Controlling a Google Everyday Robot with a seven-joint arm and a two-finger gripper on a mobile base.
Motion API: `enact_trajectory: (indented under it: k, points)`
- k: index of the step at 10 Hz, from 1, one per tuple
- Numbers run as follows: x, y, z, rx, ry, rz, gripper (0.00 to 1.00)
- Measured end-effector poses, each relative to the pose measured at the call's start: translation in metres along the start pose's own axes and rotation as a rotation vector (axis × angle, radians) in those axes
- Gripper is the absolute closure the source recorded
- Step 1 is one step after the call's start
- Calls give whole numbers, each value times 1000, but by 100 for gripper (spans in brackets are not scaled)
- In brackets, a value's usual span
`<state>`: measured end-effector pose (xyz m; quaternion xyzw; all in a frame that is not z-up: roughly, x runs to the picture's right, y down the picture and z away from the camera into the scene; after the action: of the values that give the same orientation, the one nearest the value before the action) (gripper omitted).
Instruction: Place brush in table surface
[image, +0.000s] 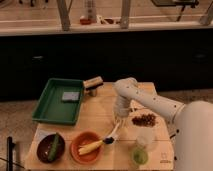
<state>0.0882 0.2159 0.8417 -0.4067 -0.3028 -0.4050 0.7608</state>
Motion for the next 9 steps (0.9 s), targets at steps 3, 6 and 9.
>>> enact_trajectory:
  k: [3,6,9]
  points:
    - [-3,1,-5,-11,10,-5,45]
    - [-7,2,-12,-31,22,-15,20]
    - [-10,1,-17,-51,31,-26,20]
